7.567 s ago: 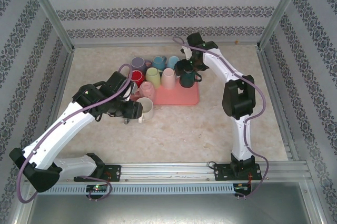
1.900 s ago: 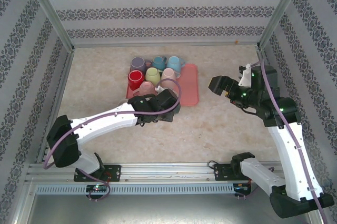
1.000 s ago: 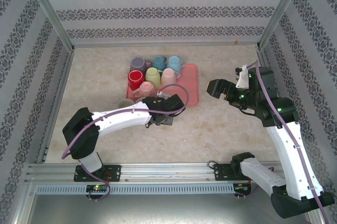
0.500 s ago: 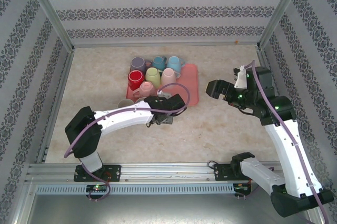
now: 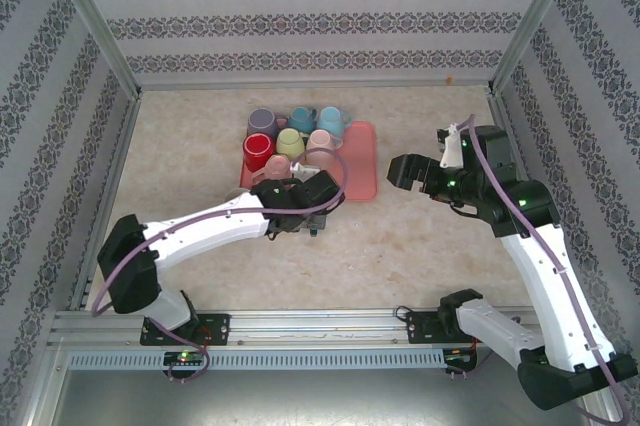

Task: Turn the mug right side up

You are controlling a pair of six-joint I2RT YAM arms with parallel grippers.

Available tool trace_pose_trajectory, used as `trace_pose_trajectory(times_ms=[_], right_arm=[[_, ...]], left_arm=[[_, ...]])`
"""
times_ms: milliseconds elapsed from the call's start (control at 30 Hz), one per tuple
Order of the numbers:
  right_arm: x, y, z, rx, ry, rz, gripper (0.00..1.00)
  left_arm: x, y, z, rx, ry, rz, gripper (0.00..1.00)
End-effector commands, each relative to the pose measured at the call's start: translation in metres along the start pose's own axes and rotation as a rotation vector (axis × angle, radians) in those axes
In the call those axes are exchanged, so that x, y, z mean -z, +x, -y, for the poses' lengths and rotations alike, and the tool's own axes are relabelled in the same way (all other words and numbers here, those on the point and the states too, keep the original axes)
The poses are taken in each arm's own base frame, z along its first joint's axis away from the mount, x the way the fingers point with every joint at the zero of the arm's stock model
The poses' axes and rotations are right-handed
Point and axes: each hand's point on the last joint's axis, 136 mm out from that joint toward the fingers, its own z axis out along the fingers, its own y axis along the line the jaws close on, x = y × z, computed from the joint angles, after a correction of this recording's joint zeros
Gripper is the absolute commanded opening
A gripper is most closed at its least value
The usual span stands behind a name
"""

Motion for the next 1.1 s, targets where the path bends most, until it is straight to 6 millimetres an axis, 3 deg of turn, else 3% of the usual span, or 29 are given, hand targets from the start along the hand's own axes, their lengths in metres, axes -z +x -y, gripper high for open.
trace_pose_trajectory(times_ms=[0,100,167,333,433,500,600,800,1067], right_arm=[[0.008,-0.01,-0.003,0.131,0.082,0.045,0.98],[-0.001,-0.008,-0.014,0.191,0.103,0.016,0.98],[-0.009,-0.009,-0.023,0.2,0.083,0.001,0.98],[-0.036,-0.011,-0.055,0.312,0.08,-0.04,0.98],[-0.06,-0.009,-0.076,0.376,0.09,-0.083,0.98],[-0.078,-0.01,-0.087,0.409,0.12,-0.097,0.97],[-0.109,-0.013,-0.105,0.398,0.127,-0.101,0.98],[-0.175,-0.012,-0.133,0.105,0.114,-0.22,0.98],[-0.241,0.002,-0.14,-0.421,0.231,-0.3,0.98]], left_arm=[[0.024,-0.008,0.005,-0.063,0.074,0.052,0.47],[0.047,-0.021,-0.001,-0.08,0.11,0.111,0.48],[0.059,-0.03,-0.015,-0.056,0.099,0.127,0.49],[0.089,-0.05,-0.076,0.095,0.058,0.127,0.48],[0.112,-0.054,-0.124,0.177,-0.062,0.145,0.48],[0.125,-0.055,-0.143,0.2,-0.106,0.158,0.48],[0.138,-0.053,-0.151,0.227,-0.095,0.158,0.48],[0.153,-0.046,-0.156,0.234,-0.072,0.158,0.49],[0.156,-0.04,-0.165,0.193,-0.088,0.172,0.5]])
